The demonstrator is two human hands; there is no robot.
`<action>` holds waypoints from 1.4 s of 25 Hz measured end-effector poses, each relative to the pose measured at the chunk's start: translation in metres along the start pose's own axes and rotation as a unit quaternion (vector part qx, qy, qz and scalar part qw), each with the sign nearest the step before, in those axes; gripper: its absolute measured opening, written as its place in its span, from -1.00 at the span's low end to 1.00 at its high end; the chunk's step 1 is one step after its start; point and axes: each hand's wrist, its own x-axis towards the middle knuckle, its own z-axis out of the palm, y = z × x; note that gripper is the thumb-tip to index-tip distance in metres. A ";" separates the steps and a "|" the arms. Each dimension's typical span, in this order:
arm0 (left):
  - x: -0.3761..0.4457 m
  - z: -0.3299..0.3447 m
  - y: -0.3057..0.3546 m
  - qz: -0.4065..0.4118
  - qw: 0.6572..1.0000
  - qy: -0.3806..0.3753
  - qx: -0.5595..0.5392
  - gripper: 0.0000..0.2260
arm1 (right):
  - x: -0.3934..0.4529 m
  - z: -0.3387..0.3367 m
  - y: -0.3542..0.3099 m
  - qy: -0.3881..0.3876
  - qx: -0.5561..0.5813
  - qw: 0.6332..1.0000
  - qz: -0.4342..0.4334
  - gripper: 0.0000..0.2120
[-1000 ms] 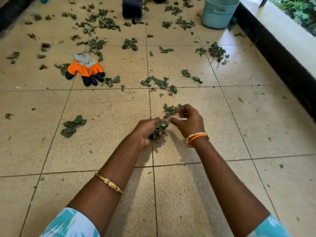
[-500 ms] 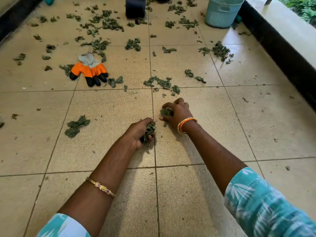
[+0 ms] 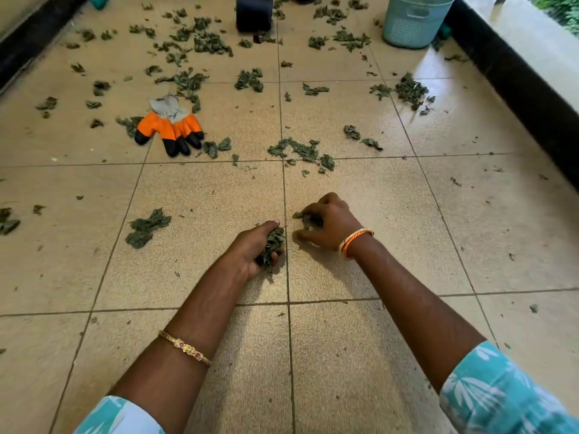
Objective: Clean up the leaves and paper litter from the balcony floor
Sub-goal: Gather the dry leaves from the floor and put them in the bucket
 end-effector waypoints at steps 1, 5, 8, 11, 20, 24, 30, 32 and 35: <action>0.000 0.000 -0.001 -0.001 1.000 0.001 -0.002 -0.83 | -0.006 0.006 -0.003 0.015 -0.010 1.000 -0.011 -0.59; -0.002 0.001 0.001 -0.004 1.000 -0.002 -0.015 -0.82 | -0.010 0.020 -0.009 0.083 0.005 0.995 -0.051 -0.79; -0.010 0.000 0.002 0.007 0.999 0.006 -0.037 -0.80 | -0.011 0.008 -0.014 0.101 0.077 0.992 -0.007 -0.83; -0.027 -0.007 -0.003 0.009 0.999 -0.011 -0.050 -0.78 | -0.031 -0.005 -0.036 0.098 0.178 0.979 0.002 -0.86; -0.058 -0.049 -0.029 0.016 0.992 -0.066 -0.105 -0.68 | -0.073 0.033 -0.108 0.005 0.128 0.988 -0.089 -0.60; -0.069 -0.061 -0.027 0.016 0.986 -0.041 -0.160 -0.90 | -0.058 0.019 -0.094 -0.027 0.301 0.953 0.016 -0.67; -0.085 -0.076 -0.011 0.037 0.979 -0.005 -0.199 -0.88 | -0.020 0.030 -0.050 0.046 0.038 0.998 0.007 -0.76; -0.088 -0.082 -0.011 0.039 0.976 0.008 -0.215 -0.88 | -0.018 0.040 -0.050 0.086 0.012 0.996 -0.022 -0.80; -0.089 -0.092 -0.013 0.054 0.977 0.042 -0.202 -0.90 | -0.012 0.042 -0.055 0.095 -0.008 0.995 -0.029 -0.82</action>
